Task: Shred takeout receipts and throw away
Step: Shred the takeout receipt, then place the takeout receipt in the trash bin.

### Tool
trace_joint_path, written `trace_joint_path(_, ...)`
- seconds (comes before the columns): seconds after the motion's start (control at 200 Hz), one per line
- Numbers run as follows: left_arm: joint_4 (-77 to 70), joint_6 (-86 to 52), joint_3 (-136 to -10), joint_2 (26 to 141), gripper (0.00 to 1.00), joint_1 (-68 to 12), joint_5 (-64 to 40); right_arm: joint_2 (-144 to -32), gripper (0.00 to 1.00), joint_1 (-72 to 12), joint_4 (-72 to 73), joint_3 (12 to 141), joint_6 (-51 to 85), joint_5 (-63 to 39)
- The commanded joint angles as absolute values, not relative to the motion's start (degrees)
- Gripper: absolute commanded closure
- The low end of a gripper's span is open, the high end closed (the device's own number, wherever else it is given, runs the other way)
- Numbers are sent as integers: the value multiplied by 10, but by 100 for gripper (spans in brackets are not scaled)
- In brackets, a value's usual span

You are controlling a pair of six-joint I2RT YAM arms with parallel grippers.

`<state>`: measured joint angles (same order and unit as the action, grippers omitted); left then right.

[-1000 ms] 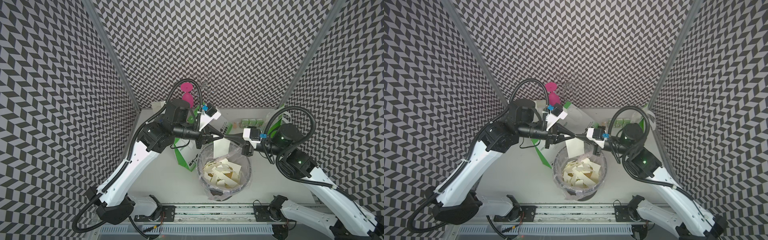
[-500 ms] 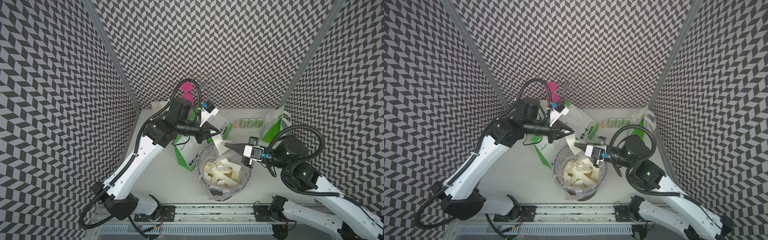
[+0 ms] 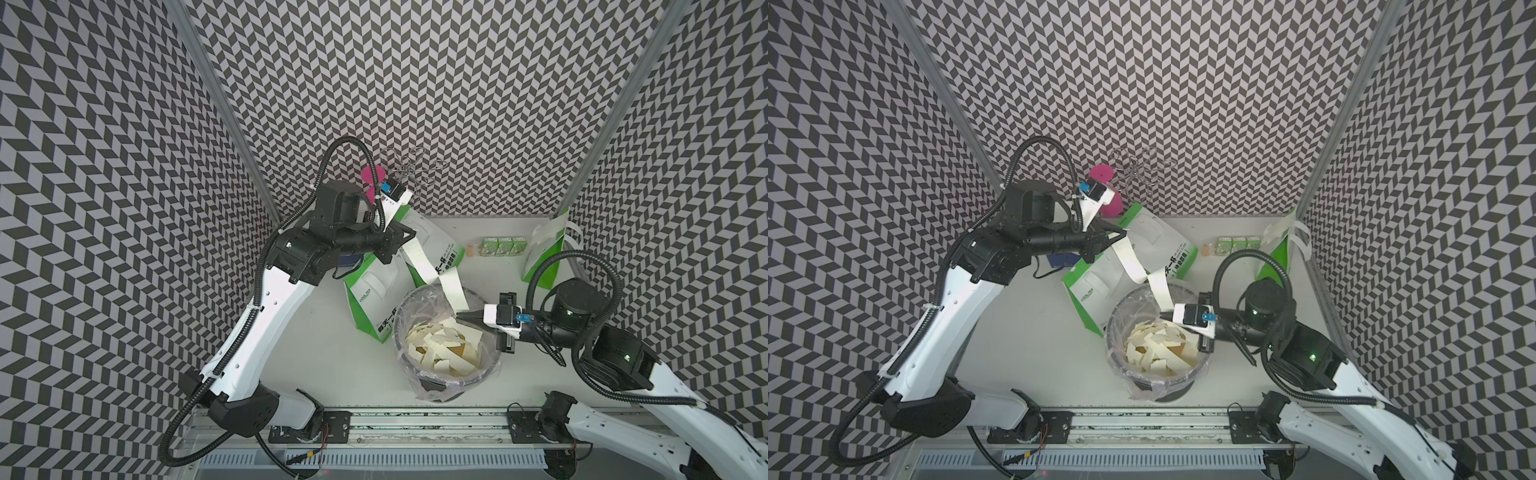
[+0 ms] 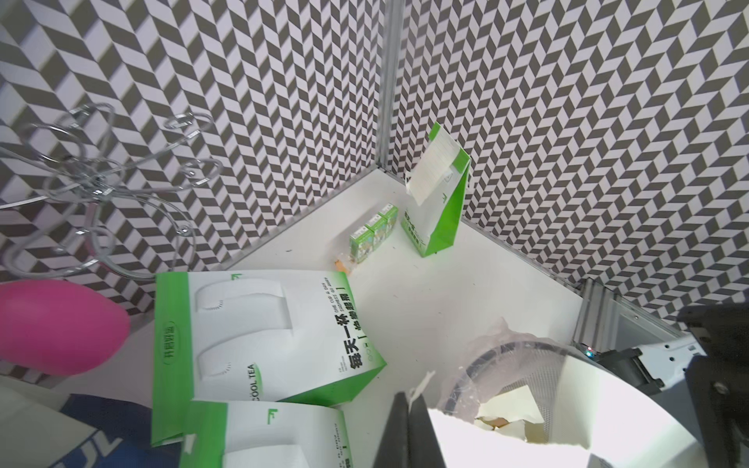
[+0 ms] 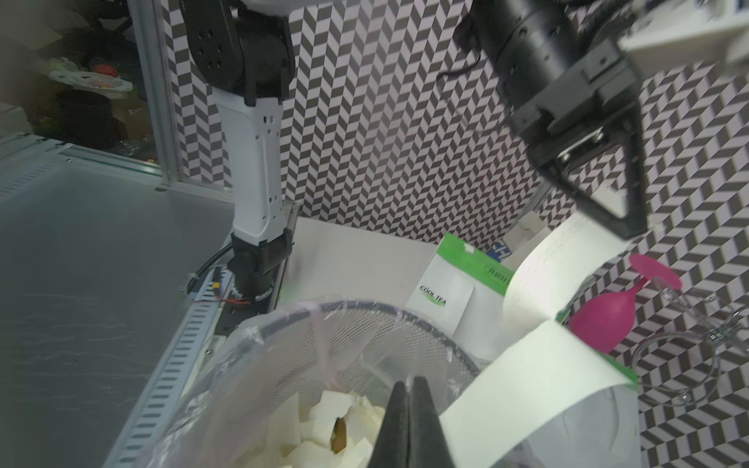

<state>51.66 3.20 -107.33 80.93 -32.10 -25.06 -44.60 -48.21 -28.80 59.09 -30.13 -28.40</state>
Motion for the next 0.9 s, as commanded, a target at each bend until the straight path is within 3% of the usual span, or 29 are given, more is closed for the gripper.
trace_joint_path(0.0, 527, 46, -1096, 802, 100, -319, -237, -459, 100, -484, -400, 591, -290, -299)
trace_joint_path(0.18, 533, 48, -1118, 790, 100, -305, -202, -473, 100, -484, -432, 592, -276, -310)
trace_joint_path(0.386, 523, 45, -1120, 774, 100, -296, -240, -484, 100, -484, -427, 599, -268, -294)
trace_joint_path(0.466, 510, 34, -1099, 773, 100, -302, -299, -484, 100, -483, -397, 602, -266, -277)
trace_joint_path(0.896, 433, 0, -1025, 736, 100, -369, -367, -480, 100, -482, -155, 591, -183, -263)
